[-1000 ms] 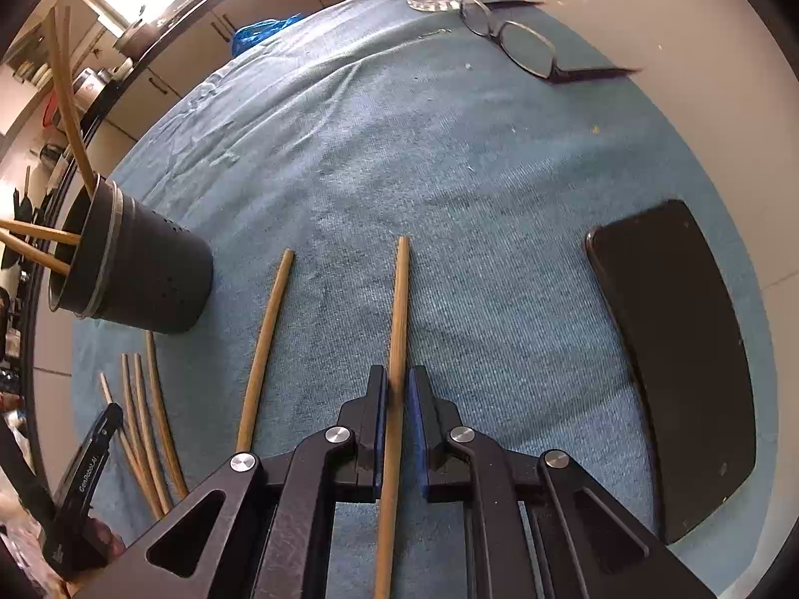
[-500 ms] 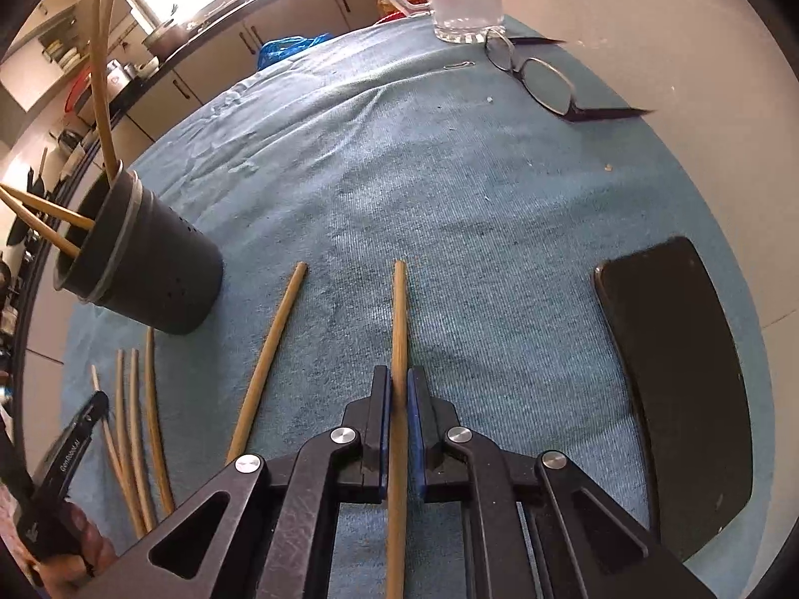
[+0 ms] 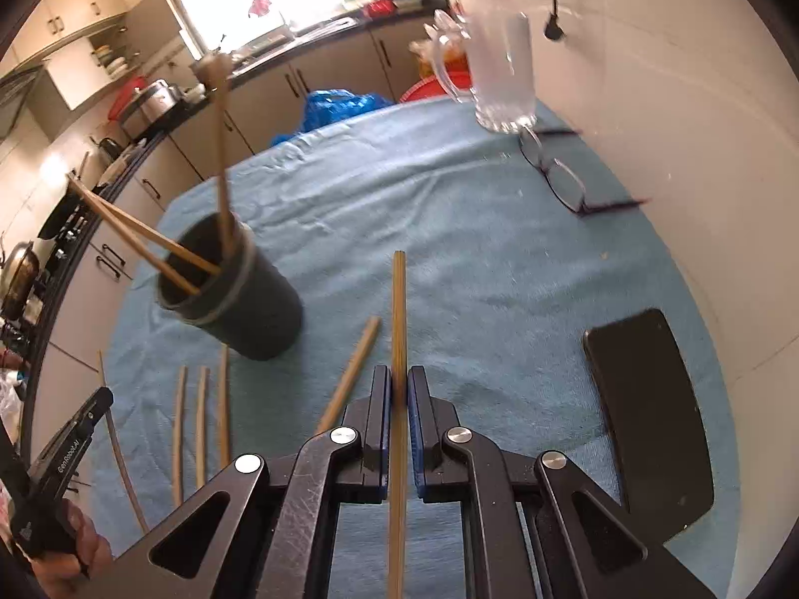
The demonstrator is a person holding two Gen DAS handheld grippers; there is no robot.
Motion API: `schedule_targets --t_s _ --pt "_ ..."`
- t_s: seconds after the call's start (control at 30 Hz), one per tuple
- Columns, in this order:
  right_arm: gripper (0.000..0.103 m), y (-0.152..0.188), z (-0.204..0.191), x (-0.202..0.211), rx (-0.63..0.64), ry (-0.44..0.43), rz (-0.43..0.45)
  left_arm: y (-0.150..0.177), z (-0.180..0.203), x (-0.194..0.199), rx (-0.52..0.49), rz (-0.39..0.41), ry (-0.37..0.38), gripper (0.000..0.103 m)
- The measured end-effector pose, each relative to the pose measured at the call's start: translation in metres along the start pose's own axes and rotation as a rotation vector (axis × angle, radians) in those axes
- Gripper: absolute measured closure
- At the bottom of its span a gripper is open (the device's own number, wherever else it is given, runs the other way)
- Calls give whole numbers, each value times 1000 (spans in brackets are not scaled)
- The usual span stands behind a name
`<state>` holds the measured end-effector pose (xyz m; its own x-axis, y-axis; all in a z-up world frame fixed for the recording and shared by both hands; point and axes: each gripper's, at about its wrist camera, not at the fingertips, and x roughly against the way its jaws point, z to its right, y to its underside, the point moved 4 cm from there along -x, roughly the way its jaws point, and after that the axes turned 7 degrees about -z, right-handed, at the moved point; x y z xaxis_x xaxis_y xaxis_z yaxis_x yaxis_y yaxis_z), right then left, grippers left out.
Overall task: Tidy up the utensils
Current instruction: 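Lift both chopsticks upright and carry them toward the black holder, then lower both chopsticks into the black holder and open both tools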
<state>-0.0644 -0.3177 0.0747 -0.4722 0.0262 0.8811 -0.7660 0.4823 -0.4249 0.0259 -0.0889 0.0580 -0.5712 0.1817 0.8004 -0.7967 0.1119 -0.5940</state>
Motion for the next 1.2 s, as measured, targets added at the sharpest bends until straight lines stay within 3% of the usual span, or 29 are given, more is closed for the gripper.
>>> schedule_targets --t_s 0.43,0.93,1.2 --pt "96 -5 -28 40 26 -38 96 -19 5 60 -21 89 84 97" --pt "96 -21 -37 87 26 -67 196 -40 11 87 -37 142 119 97" --pt "96 -47 -48 111 59 -86 257 -66 21 103 -47 187 139 97"
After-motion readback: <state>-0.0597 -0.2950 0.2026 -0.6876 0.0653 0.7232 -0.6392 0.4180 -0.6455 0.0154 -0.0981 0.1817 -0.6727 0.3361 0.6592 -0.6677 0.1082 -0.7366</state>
